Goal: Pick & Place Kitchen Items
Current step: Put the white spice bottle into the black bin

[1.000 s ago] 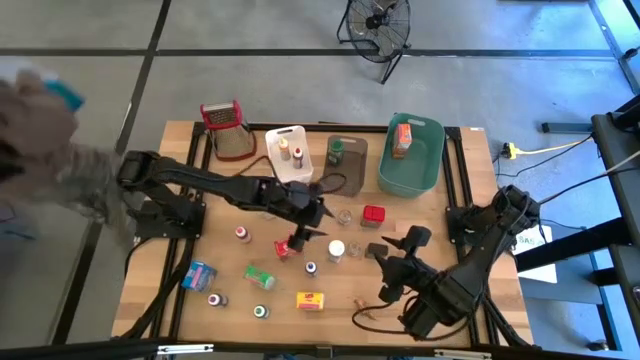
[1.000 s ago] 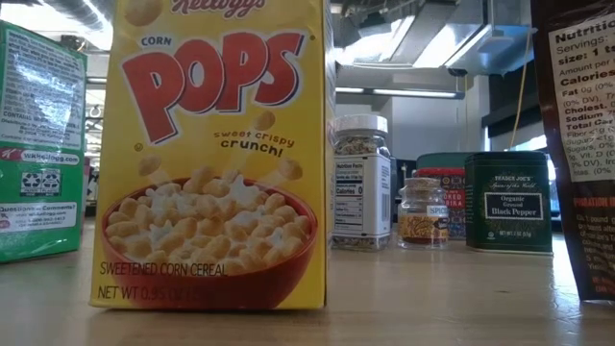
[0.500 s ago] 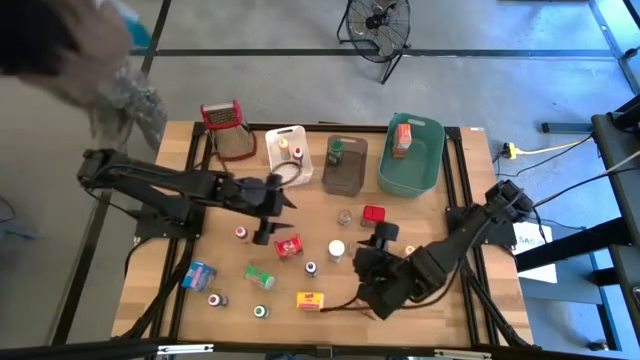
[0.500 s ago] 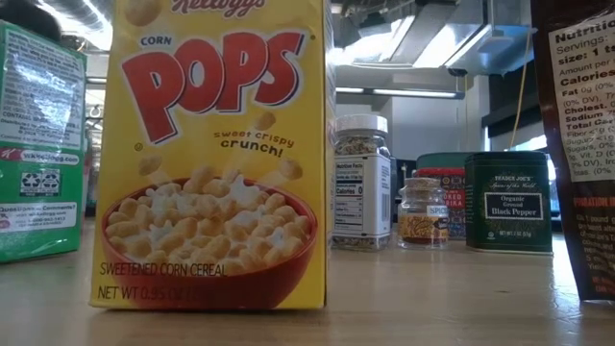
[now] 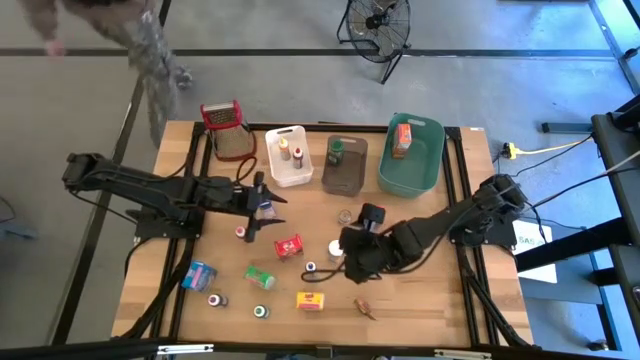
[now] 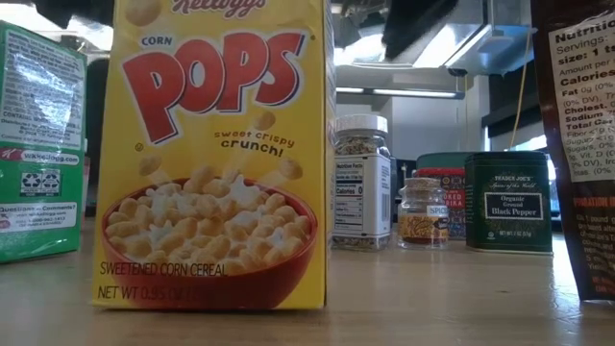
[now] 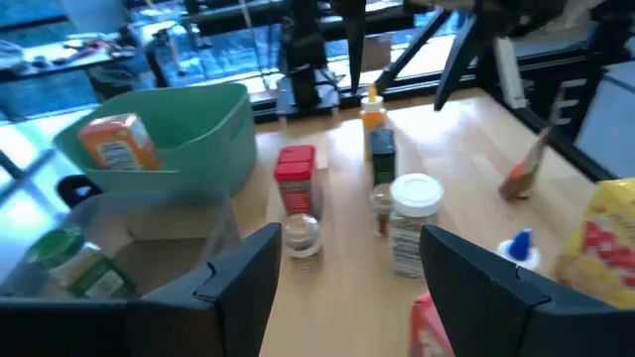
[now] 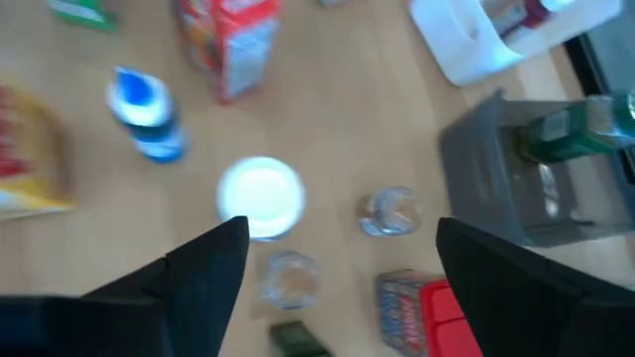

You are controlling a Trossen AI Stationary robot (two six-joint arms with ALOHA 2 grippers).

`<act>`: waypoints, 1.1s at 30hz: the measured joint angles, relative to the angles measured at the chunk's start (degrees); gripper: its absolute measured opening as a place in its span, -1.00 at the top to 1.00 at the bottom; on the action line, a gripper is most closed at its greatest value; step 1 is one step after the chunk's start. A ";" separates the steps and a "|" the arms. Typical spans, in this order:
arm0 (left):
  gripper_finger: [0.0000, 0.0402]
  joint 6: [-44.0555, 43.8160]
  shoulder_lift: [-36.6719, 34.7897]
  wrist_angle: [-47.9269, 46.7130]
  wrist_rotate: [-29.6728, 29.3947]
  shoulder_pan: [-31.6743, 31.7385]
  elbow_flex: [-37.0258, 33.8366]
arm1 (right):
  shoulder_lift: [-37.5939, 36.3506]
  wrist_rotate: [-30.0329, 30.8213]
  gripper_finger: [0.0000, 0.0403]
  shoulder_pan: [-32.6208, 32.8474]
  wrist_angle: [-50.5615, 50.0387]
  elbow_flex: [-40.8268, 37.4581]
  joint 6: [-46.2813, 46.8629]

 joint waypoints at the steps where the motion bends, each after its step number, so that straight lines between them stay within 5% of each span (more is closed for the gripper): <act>1: -0.17 0.07 0.00 0.32 -0.19 0.32 -0.41 | 0.00 -0.11 -0.64 -0.71 0.66 -1.22 -0.27; 11: -0.17 -0.32 0.04 -2.21 -0.19 1.82 -0.63 | 0.07 -12.31 -0.64 -4.94 16.95 -10.00 -11.24; 33: -0.17 -3.32 0.09 -3.45 0.00 1.23 -0.63 | 0.04 -13.55 -0.64 -5.45 32.19 -19.55 -7.50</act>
